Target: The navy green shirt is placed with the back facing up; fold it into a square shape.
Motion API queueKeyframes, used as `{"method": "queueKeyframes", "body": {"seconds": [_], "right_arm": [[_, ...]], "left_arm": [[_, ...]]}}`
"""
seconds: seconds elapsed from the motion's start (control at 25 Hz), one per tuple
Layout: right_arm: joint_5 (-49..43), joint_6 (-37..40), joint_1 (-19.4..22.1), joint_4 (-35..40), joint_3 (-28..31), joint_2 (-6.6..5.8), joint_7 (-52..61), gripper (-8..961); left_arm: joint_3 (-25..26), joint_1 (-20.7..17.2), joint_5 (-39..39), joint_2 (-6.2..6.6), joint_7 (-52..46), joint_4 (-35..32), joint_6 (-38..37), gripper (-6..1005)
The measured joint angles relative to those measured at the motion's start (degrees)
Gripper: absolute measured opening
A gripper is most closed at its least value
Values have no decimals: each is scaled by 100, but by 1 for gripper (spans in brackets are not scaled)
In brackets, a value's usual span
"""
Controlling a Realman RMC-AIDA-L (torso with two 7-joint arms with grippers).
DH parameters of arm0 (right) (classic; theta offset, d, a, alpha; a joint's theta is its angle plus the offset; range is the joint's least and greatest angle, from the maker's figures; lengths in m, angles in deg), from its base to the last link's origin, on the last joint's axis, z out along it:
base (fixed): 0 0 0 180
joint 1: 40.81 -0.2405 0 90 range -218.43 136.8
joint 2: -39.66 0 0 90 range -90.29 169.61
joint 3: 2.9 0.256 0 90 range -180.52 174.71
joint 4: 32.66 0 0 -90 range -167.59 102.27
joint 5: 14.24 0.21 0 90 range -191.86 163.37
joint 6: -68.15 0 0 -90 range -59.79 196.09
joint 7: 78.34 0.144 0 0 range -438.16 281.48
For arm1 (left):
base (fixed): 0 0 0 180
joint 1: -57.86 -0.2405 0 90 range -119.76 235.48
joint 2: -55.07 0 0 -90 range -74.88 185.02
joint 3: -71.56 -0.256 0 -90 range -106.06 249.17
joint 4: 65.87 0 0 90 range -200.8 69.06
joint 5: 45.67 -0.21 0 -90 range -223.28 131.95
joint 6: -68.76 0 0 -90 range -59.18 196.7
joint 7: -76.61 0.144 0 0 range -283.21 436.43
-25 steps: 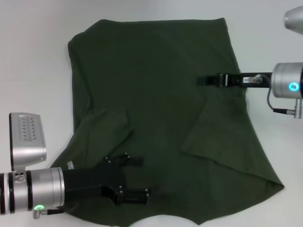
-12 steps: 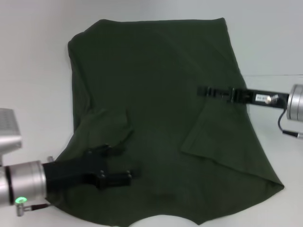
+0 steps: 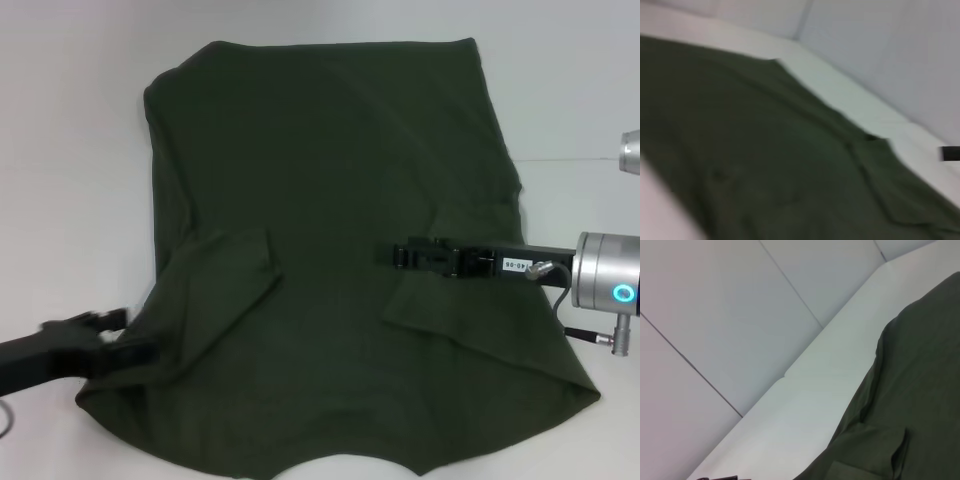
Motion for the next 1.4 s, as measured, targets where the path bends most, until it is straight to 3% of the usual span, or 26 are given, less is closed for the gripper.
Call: {"method": "queueKeyframes", "body": {"seconds": [0.52, 1.4], "right_arm": [[163, -107, -19, 4, 33, -3, -74, 930], [162, -127, -37, 26, -7, -40, -78, 929]], "left_arm": [[841, -127, -897, 70, -991, -287, 13, 949], [598, -146, -1392, 25, -1053, -4, 26, 912]]}}
